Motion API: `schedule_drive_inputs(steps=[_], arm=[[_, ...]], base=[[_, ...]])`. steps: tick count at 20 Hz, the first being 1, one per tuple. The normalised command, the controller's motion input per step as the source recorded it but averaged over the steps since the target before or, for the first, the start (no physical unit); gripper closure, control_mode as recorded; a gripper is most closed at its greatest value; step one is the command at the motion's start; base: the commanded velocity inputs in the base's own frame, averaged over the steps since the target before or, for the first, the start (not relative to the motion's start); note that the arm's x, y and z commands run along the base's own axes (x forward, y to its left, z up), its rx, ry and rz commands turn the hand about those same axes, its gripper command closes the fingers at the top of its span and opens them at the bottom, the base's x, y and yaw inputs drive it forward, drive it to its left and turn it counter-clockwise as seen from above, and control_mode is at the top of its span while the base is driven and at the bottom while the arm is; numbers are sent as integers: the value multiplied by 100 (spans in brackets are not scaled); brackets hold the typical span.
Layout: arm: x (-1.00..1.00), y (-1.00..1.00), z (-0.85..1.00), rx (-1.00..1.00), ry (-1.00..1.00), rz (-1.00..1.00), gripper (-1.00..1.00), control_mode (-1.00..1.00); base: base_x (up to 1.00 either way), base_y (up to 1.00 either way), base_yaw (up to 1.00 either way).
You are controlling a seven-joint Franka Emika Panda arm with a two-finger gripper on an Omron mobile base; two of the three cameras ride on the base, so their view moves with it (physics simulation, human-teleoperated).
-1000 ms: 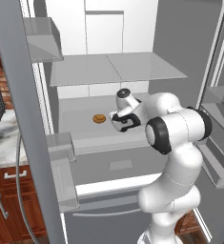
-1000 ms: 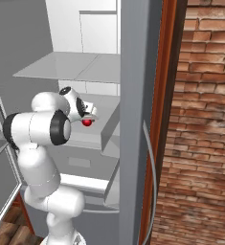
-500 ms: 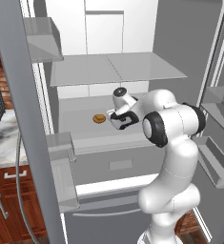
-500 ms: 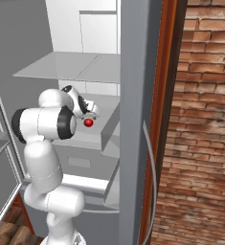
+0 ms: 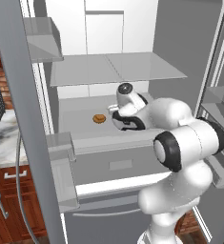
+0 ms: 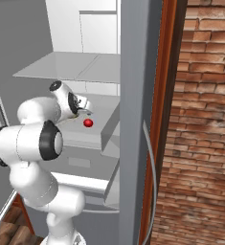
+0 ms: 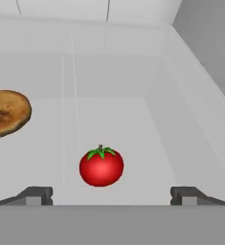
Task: Place the condiment bottle and condiment bottle from the counter to the top shelf of the fridge. If the existing items in the fridge are on the top shelf, move them to other shelves.
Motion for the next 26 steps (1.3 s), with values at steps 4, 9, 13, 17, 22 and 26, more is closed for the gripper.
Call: schedule_drive_inputs(steps=[4,9,13,17,22,26], arm=[[-100,-1,67,9,-30,1,-100,-100],[-100,-1,71,8,-32,4,-100,-100],[-100,-1,88,9,-22,4,-100,-100],[-100,-1,100,8,-5,5,-100,-100],[-100,0,88,0,14,7,-100,-100],[-100,0,67,0,27,7,-100,-100]], base=[[0,0,0],[0,0,0],[0,0,0],[0,0,0],[0,0,0],[0,0,0]])
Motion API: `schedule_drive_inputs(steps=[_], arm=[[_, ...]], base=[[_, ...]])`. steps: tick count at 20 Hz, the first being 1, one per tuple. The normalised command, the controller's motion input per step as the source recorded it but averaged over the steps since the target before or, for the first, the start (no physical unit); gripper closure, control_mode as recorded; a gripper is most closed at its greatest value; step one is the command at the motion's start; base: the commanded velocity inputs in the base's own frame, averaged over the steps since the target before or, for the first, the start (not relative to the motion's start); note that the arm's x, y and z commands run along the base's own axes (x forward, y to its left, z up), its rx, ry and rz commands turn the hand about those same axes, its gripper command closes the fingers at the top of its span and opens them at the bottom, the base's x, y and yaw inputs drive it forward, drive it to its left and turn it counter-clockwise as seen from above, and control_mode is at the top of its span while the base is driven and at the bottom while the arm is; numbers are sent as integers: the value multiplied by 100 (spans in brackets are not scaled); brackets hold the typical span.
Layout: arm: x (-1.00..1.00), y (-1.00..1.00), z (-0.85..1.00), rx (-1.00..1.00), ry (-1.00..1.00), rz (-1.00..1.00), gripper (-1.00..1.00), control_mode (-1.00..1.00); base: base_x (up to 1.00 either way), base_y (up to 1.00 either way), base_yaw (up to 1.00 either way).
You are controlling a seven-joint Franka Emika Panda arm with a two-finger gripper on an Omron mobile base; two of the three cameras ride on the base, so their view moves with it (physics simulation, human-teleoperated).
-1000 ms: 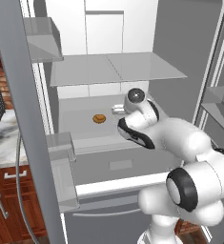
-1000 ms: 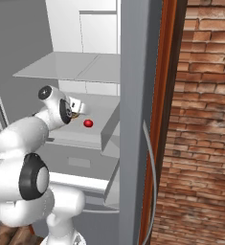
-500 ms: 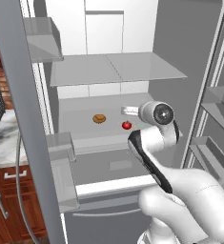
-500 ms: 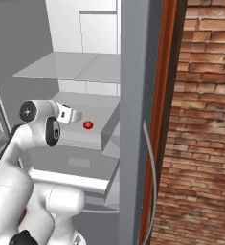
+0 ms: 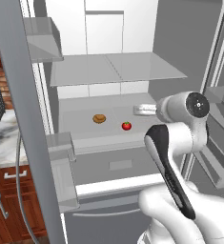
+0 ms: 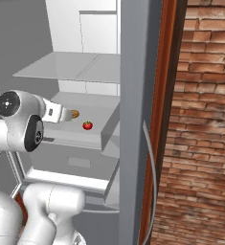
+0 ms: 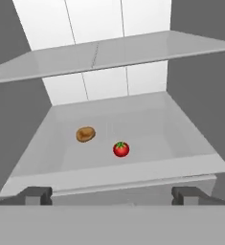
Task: Place the condiment bottle and condiment bottle from the counter to the top shelf of the fridge. If the existing items in the fridge are on the top shelf, move them to other shelves.
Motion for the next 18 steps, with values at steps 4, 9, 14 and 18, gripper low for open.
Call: schedule_drive_inputs(steps=[4,9,14,18], arm=[[-100,0,33,0,22,7,-100,-100],[-95,0,35,-3,18,0,-100,-100],[-46,0,23,-5,10,-6,-100,-100],[0,0,0,0,0,0,-100,-100]], base=[[0,0,0],[0,0,0],[0,0,0],[0,0,0]])
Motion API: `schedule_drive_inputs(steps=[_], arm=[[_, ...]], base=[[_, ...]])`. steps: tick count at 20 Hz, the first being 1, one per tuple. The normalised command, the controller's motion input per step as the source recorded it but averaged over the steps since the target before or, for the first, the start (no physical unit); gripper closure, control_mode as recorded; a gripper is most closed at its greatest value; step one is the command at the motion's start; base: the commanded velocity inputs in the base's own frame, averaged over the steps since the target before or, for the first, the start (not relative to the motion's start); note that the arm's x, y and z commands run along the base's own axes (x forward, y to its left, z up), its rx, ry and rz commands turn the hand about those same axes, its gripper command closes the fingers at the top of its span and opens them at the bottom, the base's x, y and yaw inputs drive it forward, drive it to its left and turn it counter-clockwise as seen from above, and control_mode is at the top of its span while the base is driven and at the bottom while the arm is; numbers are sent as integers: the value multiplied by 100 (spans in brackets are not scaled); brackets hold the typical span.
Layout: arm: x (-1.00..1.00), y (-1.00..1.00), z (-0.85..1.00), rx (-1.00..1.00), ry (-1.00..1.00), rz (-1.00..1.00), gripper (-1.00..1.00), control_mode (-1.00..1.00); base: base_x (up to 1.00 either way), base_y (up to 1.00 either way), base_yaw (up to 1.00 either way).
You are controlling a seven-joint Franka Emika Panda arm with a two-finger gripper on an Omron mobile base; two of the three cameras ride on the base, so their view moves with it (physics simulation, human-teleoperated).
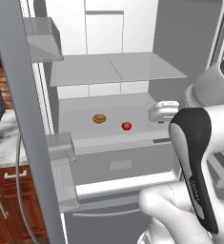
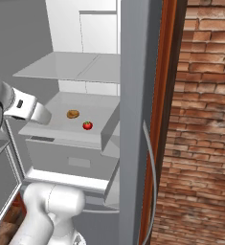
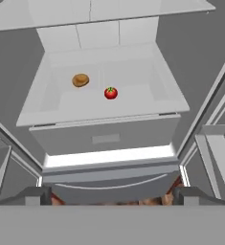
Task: Place the condiment bottle and condiment bottle from the counter to the top shelf of the fridge. If the existing items in the fridge are on the top shelf, move them to other shelves.
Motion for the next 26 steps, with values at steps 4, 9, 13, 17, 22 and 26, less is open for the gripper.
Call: schedule_drive_inputs(steps=[4,9,13,17,22,26], arm=[[-11,0,0,0,0,0,-100,-100],[-54,-3,0,0,0,1,-100,100],[0,0,0,0,0,0,-100,100],[0,0,0,0,0,0,-100,100],[0,0,0,0,0,0,-100,100],[0,0,0,0,0,0,-100,100]], base=[[0,0,0],[-20,0,2],[-100,2,19],[-99,31,28],[-79,70,26],[-42,96,20]])
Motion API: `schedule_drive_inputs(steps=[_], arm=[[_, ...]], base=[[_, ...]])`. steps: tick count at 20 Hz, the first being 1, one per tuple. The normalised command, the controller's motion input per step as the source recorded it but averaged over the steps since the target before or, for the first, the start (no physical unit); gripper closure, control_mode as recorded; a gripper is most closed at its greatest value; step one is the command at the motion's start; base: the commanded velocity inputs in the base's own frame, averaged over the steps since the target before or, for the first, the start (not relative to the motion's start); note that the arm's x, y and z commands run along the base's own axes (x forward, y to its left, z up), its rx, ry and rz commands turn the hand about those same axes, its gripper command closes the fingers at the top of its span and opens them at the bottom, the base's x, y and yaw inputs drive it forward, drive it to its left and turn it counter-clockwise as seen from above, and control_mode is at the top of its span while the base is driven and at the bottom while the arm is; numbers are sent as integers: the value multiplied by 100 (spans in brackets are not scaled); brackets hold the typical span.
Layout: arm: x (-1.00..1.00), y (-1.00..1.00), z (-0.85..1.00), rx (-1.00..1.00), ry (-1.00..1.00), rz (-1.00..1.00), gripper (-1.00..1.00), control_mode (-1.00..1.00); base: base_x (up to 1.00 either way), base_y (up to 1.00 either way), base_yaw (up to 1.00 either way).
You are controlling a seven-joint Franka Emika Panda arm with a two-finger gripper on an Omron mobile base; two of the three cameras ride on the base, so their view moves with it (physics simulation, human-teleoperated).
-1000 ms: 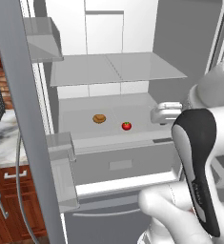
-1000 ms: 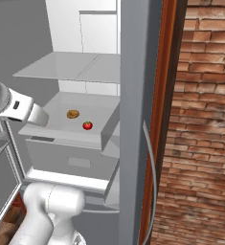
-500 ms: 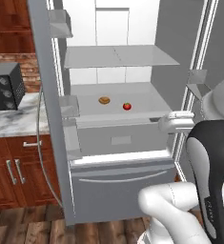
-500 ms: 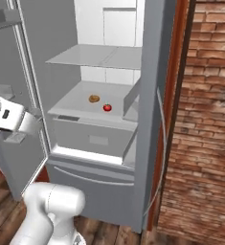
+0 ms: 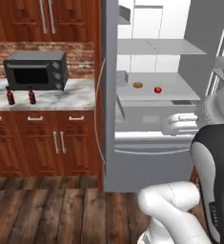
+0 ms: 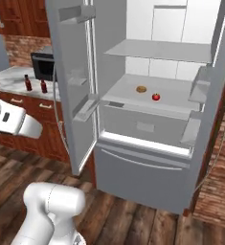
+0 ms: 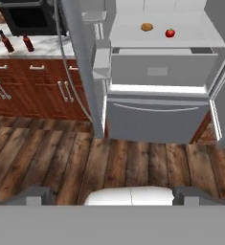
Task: Place the condiment bottle and condiment bottle from the counter to the top shelf of the fridge. If the existing items in the fridge are on the top shelf, move them to other shelves.
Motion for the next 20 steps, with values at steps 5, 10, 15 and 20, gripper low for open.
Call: schedule_drive_inputs(steps=[5,10,15,20], arm=[[0,0,0,0,0,0,-100,100],[0,0,0,0,0,0,-100,100],[0,0,0,0,0,0,-100,100],[0,0,0,0,0,0,-100,100]], base=[[8,100,13],[62,100,3],[83,100,-1],[91,89,-6]])
